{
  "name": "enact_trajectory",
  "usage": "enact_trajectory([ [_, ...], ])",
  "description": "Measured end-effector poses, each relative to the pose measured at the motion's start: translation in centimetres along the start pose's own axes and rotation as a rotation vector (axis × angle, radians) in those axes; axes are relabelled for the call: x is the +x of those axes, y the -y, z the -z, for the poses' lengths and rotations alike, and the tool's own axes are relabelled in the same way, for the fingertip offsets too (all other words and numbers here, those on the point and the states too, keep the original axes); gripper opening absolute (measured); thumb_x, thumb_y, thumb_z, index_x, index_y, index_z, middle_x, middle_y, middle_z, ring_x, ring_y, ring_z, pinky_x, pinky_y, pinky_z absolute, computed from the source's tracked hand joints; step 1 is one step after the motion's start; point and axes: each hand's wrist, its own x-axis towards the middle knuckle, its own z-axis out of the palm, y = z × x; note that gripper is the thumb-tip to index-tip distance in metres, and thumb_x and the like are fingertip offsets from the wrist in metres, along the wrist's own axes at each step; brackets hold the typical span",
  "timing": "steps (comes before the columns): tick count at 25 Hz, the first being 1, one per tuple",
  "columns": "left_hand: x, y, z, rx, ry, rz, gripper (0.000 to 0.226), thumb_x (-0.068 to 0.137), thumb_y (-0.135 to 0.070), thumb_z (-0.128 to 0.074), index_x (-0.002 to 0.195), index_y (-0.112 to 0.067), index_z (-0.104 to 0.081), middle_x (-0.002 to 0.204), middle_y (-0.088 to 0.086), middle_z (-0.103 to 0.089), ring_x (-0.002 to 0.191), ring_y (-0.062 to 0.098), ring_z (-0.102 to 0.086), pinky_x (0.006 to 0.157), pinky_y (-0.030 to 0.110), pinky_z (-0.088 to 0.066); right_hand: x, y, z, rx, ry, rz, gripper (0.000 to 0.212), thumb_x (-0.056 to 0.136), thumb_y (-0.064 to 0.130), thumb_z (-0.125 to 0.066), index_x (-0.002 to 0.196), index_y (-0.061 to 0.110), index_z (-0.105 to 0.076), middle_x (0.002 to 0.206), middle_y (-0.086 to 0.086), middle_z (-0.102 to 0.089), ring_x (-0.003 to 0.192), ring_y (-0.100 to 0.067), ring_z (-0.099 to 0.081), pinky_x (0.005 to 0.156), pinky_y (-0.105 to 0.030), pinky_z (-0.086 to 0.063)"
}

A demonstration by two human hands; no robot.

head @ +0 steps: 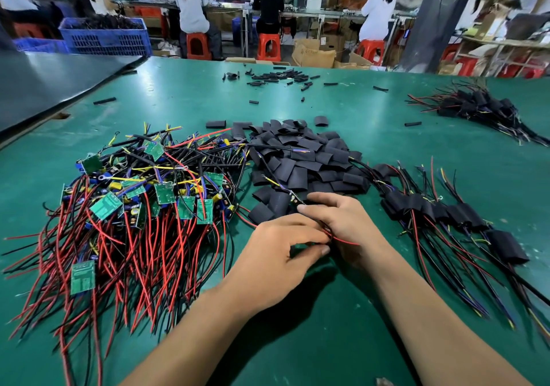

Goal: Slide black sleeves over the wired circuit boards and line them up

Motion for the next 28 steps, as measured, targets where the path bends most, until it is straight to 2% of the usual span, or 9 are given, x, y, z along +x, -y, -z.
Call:
enact_trajectory([
  [3,-0.1,-0.1,0.0,0.017,0.006,0.006,0.009,0.084,-0.014,-0.074,0.091,-0.018,-0.078,0.099,-0.012,-0.071,0.096,-0.003,-0.065,0.09,0.017,-0.048,0.0,-0.1,0.1,-0.038,-0.009,0.032,0.015,0.084,0.004,-0.075,0.098,0.009,-0.074,0.085,-0.011,-0.077,0.068,-0.018,-0.065,0.067,-0.027,-0.053],
  [5,-0.1,-0.2,0.0,0.034,-0.002,0.032,0.011,0.084,-0.017,-0.075,0.094,-0.02,-0.078,0.102,-0.013,-0.071,0.097,-0.004,-0.064,0.091,0.016,-0.047,0.0,0.1,0.1,0.031,-0.027,0.042,0.01,0.088,0.002,-0.07,0.094,0.01,-0.073,0.076,-0.007,-0.075,0.054,-0.014,-0.057,0.054,-0.022,-0.048],
  [7,-0.1,-0.2,0.2,0.066,-0.017,0.048,0.015,0.084,-0.019,-0.075,0.098,-0.021,-0.077,0.101,-0.015,-0.071,0.094,-0.006,-0.063,0.089,0.012,-0.045,0.2,0.2,0.1,0.188,-0.036,0.035,0.01,0.092,0.0,-0.065,0.097,0.006,-0.07,0.069,-0.003,-0.071,0.044,-0.01,-0.048,0.042,-0.019,-0.04],
  [12,-0.1,0.0,0.6,0.084,-0.084,0.195,0.019,0.086,-0.016,-0.073,0.104,-0.021,-0.075,0.093,-0.017,-0.069,0.085,-0.003,-0.061,0.074,0.003,-0.042,0.2,1.1,0.8,0.644,0.087,-0.123,0.008,0.095,0.002,-0.055,0.096,0.007,-0.062,0.075,-0.003,-0.065,0.043,-0.004,-0.045,0.039,-0.012,-0.036],
  [16,0.1,0.3,0.9,0.063,-0.15,0.321,0.021,0.088,-0.012,-0.068,0.107,-0.017,-0.074,0.084,-0.022,-0.067,0.084,-0.006,-0.063,0.075,0.005,-0.045,-0.4,2.1,1.0,0.946,0.255,-0.287,0.009,0.083,0.006,-0.056,0.091,0.002,-0.06,0.076,-0.004,-0.066,0.042,-0.005,-0.045,0.039,-0.013,-0.036],
  [19,0.4,0.5,0.9,-0.011,-0.202,0.423,0.017,0.095,-0.015,-0.062,0.107,-0.018,-0.073,0.086,-0.01,-0.074,0.079,0.0,-0.068,0.081,0.02,-0.054,-1.2,2.2,0.9,0.912,0.389,-0.337,0.008,0.085,0.005,-0.057,0.092,0.001,-0.057,0.079,-0.004,-0.064,0.044,-0.006,-0.045,0.04,-0.012,-0.035],
  [22,0.9,-0.3,1.2,-0.322,-0.217,0.507,0.02,0.102,-0.029,-0.053,0.105,-0.025,-0.072,0.095,-0.002,-0.077,0.091,0.014,-0.073,0.089,0.044,-0.056,-1.8,2.0,1.1,0.816,0.663,-0.325,0.018,0.078,-0.001,-0.075,0.092,-0.003,-0.063,0.08,-0.007,-0.063,0.044,-0.006,-0.047,0.038,-0.013,-0.038],
  [26,1.2,-1.1,2.0,-0.661,-0.193,0.485,0.025,0.096,-0.047,-0.056,0.103,-0.032,-0.075,0.11,0.003,-0.075,0.106,0.023,-0.069,0.092,0.045,-0.054,-2.0,2.1,1.9,0.605,0.903,-0.254,0.034,0.087,0.009,-0.071,0.118,0.003,-0.06,0.076,-0.003,-0.059,0.044,-0.005,-0.036,0.036,-0.014,-0.035],
  [28,1.3,-1.0,2.1,-0.739,-0.209,0.492,0.03,0.086,-0.044,-0.064,0.109,-0.028,-0.074,0.117,0.004,-0.072,0.113,0.028,-0.066,0.097,0.048,-0.052,-2.0,2.0,2.2,0.495,0.917,-0.227,0.03,0.085,0.014,-0.074,0.11,0.005,-0.06,0.07,-0.002,-0.056,0.041,-0.004,-0.032,0.035,-0.014,-0.034],
])
